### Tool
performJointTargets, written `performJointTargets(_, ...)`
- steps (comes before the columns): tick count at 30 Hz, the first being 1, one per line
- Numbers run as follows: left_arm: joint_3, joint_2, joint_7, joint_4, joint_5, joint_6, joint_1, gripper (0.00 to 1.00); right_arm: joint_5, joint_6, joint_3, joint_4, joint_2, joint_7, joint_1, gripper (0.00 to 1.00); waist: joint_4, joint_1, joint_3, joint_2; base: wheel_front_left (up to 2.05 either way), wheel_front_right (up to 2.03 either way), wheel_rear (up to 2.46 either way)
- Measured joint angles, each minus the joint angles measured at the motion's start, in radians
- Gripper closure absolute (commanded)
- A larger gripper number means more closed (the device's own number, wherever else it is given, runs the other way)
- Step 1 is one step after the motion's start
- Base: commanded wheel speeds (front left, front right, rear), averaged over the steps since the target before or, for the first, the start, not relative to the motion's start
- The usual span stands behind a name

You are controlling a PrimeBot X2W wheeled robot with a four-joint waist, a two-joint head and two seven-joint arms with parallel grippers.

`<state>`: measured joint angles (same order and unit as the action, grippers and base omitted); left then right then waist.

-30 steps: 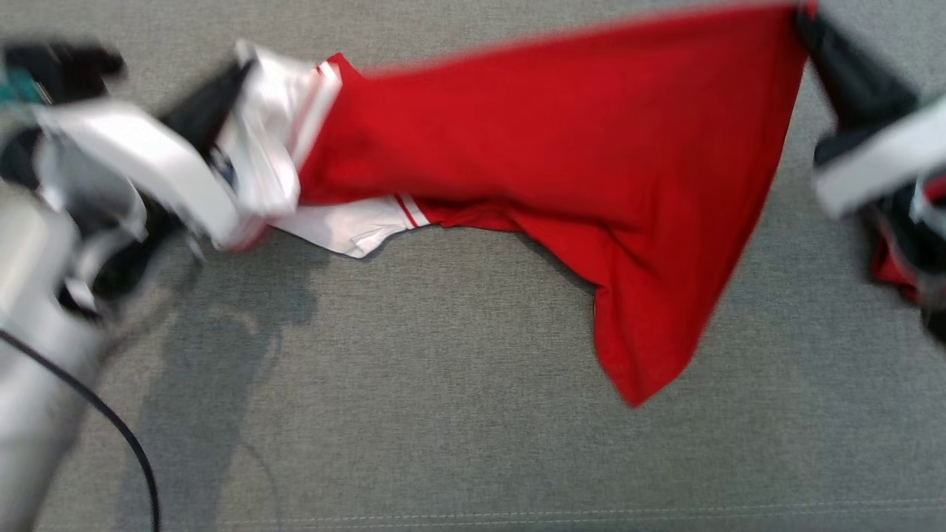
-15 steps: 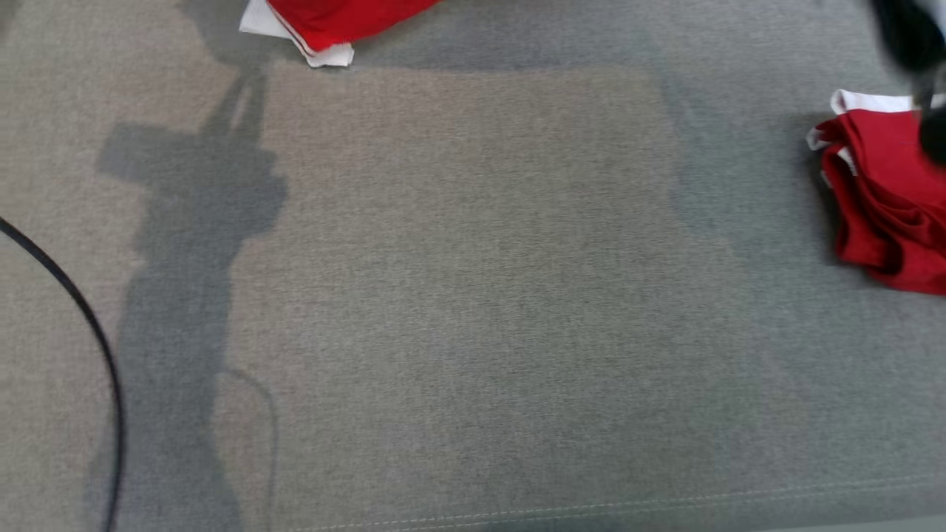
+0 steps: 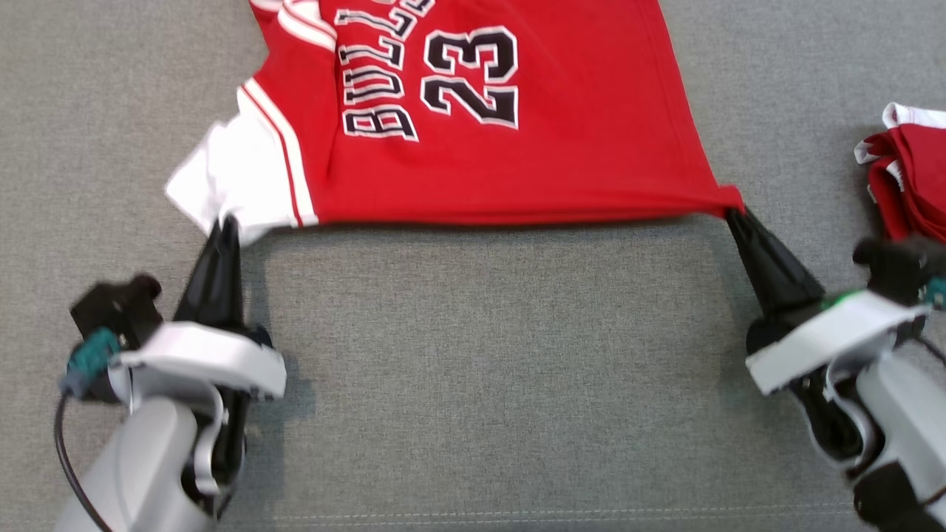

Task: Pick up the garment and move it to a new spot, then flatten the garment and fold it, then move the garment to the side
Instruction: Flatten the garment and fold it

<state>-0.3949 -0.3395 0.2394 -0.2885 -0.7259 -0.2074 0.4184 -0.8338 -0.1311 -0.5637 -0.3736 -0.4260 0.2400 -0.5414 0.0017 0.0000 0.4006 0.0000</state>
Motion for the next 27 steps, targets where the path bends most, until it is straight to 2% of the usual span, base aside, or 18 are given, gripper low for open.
performJointTargets(5, -0.029, -0.012, -0.008, 0.127, 0.026, -0.077, -0.162, 1.00, 0.076, 0.000, 0.127, 0.052, 0.072, 0.008, 0.180, 1.00, 0.001, 0.0000, -0.037, 0.0000, 0.00, 0.00, 0.00)
performJointTargets(10, -0.058, -0.034, -0.063, 0.226, 0.038, -0.132, -0.282, 1.00, 0.163, 0.000, 0.193, 0.077, 0.136, 0.008, 0.352, 1.00, 0.004, 0.0000, -0.086, 0.0000, 0.00, 0.00, 0.00)
performJointTargets(14, -0.075, -0.045, -0.100, 0.282, 0.039, -0.169, -0.350, 1.00, 0.213, 0.000, 0.225, 0.097, 0.163, 0.007, 0.437, 1.00, 0.008, 0.0000, -0.125, 0.0000, 0.00, 0.00, 0.00)
performJointTargets(21, -0.094, -0.049, -0.131, 0.323, 0.033, -0.208, -0.445, 1.00, 0.264, 0.000, 0.271, 0.112, 0.201, -0.015, 0.549, 1.00, 0.023, 0.0000, -0.185, 0.0000, 0.00, 0.00, 0.00)
performJointTargets(27, -0.102, -0.044, -0.135, 0.334, 0.014, -0.216, -0.476, 1.00, 0.308, 0.000, 0.305, 0.138, 0.225, -0.041, 0.597, 1.00, 0.035, 0.0000, -0.213, 0.0000, 0.00, 0.00, 0.00)
